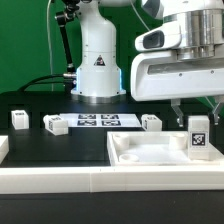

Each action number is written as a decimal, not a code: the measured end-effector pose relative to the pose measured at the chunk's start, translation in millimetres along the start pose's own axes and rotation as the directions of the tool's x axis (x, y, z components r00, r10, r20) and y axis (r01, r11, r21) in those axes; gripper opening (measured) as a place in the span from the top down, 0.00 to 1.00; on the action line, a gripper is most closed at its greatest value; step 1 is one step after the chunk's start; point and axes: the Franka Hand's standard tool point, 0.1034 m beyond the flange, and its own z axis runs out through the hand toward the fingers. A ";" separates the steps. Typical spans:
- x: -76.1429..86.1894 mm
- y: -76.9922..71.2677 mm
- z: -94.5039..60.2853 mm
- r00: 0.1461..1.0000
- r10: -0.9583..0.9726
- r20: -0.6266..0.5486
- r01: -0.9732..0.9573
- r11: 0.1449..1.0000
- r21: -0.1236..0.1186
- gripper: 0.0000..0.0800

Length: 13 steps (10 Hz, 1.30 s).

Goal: Assemble square table

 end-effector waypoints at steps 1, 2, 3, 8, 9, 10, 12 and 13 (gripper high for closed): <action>0.3 0.2 0.0 0.997 0.076 0.003 -0.076 0.997 0.007 0.64; 1.5 -0.1 -0.1 0.978 0.211 0.010 -0.211 0.977 0.019 0.64; 3.7 -1.4 0.2 0.940 0.341 0.018 -0.341 0.940 0.022 0.64; -0.8 -7.2 1.6 0.750 0.660 0.039 -0.661 0.750 0.013 0.64; -0.9 -7.6 1.7 0.702 0.711 0.045 -0.712 0.702 0.014 0.64; -1.0 -7.4 1.8 0.717 0.695 0.045 -0.696 0.718 0.015 0.64; -1.2 -7.6 1.9 0.748 0.663 0.045 -0.664 0.748 0.016 0.35; -5.5 -9.3 1.8 0.791 0.609 0.056 -0.609 0.793 -0.011 0.35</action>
Offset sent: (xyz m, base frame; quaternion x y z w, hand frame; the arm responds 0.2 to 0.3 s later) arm 0.0053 0.0044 -0.0083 -0.0117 -0.0184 0.2325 0.9723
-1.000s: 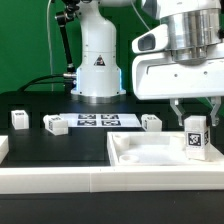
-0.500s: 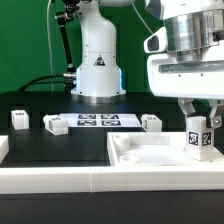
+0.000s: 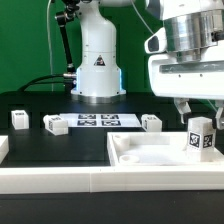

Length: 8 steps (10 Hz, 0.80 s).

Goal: Assemble square table

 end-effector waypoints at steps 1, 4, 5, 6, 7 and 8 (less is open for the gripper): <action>-3.0 -2.4 -2.4 0.993 -0.114 0.011 0.115 0.993 -0.029 0.22; -1.1 -3.9 -3.0 0.939 -0.344 0.011 0.344 0.939 -0.027 0.19; -0.8 -3.7 -3.0 0.904 -0.427 0.013 0.427 0.904 -0.026 0.19; -0.8 -3.7 -3.0 0.874 -0.486 0.015 0.486 0.874 -0.025 0.19; -1.0 -3.0 -2.8 0.832 -0.554 0.015 0.554 0.832 -0.037 0.19; -1.8 -2.4 -2.2 0.745 -0.667 0.010 0.666 0.742 -0.072 0.19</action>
Offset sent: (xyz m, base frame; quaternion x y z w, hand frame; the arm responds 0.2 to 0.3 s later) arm 0.0000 0.0000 0.0000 0.0000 0.0000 -0.1296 0.9916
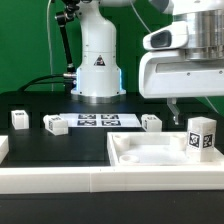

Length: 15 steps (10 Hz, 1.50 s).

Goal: Assemble square table

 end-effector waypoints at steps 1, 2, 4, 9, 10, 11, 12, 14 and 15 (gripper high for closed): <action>0.3 1.1 0.5 0.993 -0.121 -0.002 0.121 0.993 -0.009 0.19; 1.0 2.4 0.6 0.981 -0.196 -0.002 0.196 0.981 -0.010 0.19; 1.5 4.9 2.3 0.916 -0.402 0.003 0.402 0.915 -0.016 0.19; 5.8 11.2 3.3 0.694 -0.720 0.013 0.720 0.694 -0.023 0.19; 6.3 12.1 3.1 0.641 -0.767 0.016 0.767 0.641 -0.025 0.19; 6.9 13.1 3.0 0.625 -0.781 0.017 0.781 0.624 -0.025 0.22; 6.7 13.1 3.2 0.630 -0.776 0.017 0.777 0.630 -0.025 0.22; 6.9 13.2 3.1 0.645 -0.764 0.016 0.764 0.645 -0.026 0.64; 7.1 13.5 3.1 0.648 -0.761 0.016 0.761 0.648 -0.026 0.64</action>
Offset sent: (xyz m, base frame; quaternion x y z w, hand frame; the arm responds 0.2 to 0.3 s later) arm 0.0020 -0.0067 -0.0039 -0.0236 0.0041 -0.2508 0.9677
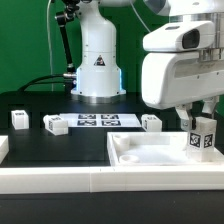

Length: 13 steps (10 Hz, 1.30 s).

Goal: Assemble square table

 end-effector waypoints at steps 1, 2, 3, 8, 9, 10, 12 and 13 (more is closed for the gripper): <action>0.1 -0.2 0.0 0.999 0.046 0.000 -0.046 0.999 0.001 0.64; 0.2 -0.5 0.0 0.992 0.127 0.000 -0.127 0.992 0.001 0.64; 0.6 -1.5 0.2 0.975 0.220 -0.003 -0.220 0.975 0.002 0.64; 3.4 -2.6 0.1 0.737 0.674 -0.042 -0.674 0.739 0.030 0.64; 3.8 -2.9 0.0 0.673 0.738 -0.040 -0.738 0.674 0.034 0.64; 4.1 -3.2 -0.1 0.608 0.793 -0.037 -0.792 0.609 0.038 0.64; 4.7 -4.7 0.0 0.460 0.888 -0.026 -0.886 0.461 0.048 0.64; 4.9 -5.1 0.0 0.400 0.916 -0.020 -0.915 0.401 0.053 0.64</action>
Offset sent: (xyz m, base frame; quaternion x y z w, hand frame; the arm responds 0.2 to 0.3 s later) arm -0.0179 0.0034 -0.0055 0.0024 0.0061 0.2958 0.9552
